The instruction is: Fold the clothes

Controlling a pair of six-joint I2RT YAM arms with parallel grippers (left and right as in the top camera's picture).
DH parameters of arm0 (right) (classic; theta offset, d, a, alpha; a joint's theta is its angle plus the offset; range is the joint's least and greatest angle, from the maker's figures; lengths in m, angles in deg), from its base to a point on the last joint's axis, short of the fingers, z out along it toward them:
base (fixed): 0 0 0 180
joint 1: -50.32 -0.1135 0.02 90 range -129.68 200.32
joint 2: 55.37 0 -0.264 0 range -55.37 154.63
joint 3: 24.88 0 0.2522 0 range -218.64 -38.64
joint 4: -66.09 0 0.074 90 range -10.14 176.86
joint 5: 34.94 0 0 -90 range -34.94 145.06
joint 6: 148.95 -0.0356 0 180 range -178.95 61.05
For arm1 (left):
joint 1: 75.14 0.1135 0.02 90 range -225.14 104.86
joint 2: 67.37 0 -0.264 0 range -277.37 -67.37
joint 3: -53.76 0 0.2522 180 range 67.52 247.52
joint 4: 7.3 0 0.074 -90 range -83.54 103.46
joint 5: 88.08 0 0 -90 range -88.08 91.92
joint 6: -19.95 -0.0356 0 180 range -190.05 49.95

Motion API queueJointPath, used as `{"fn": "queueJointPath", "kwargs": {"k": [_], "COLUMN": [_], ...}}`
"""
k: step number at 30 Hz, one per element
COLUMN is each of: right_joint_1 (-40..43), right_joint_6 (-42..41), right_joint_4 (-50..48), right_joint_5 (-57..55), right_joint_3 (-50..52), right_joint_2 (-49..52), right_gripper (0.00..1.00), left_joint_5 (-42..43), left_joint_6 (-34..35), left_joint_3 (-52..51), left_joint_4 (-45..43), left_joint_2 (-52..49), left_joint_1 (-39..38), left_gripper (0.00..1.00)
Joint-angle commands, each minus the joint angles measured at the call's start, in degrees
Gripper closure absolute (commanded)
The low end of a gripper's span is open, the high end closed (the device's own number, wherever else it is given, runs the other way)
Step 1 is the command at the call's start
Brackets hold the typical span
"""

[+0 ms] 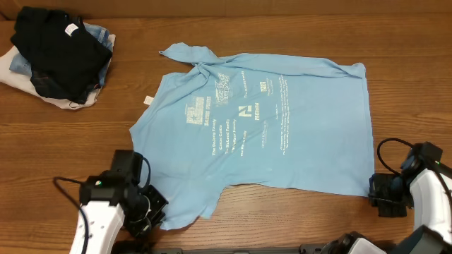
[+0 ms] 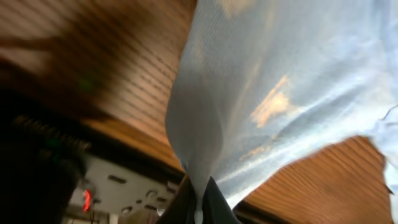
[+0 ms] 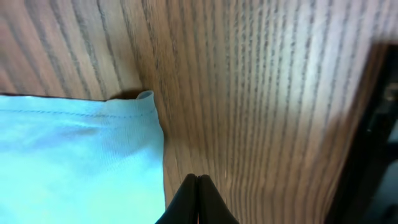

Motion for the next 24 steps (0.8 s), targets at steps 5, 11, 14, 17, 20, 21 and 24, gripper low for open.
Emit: {"fn": "queueJointPath", "kwargs": {"k": [5, 11, 14, 17, 20, 21, 24], "right_joint_1": [0.3, 0.3, 0.3, 0.2, 0.2, 0.2, 0.2], "right_joint_6": [-0.7, -0.7, -0.7, 0.1, 0.9, 0.8, 0.8], "right_joint_4": [2.9, 10.3, 12.8, 12.4, 11.7, 11.1, 8.9], "right_joint_5": [-1.5, -5.0, -5.3, -4.4, -5.1, -5.1, -5.0], "right_joint_3": [-2.4, -9.2, -12.6, -12.9, -11.7, -11.0, -8.6], "right_joint_2": [-8.1, -12.9, -13.5, -13.4, -12.4, -11.8, -8.9], "right_gripper": [0.96, 0.96, 0.96, 0.96, 0.78, 0.72, 0.61], "left_joint_5": [-3.6, -6.5, -6.9, -6.9, -7.5, -7.5, -7.5], "left_joint_6": [0.8, 0.8, 0.8, 0.8, 0.8, 0.8, 0.6], "left_joint_3": [7.9, 10.1, 10.1, 10.1, 10.1, 10.1, 10.1], "left_joint_4": [7.5, 10.4, 10.1, 9.7, 9.3, 9.1, 8.7], "left_joint_2": [6.9, 7.8, 7.8, 7.8, 7.8, 7.8, 7.8], "left_joint_1": [-0.4, -0.4, -0.4, -0.4, -0.4, -0.4, -0.4], "left_gripper": [0.96, 0.96, 0.96, 0.96, 0.96, 0.96, 0.96]}}
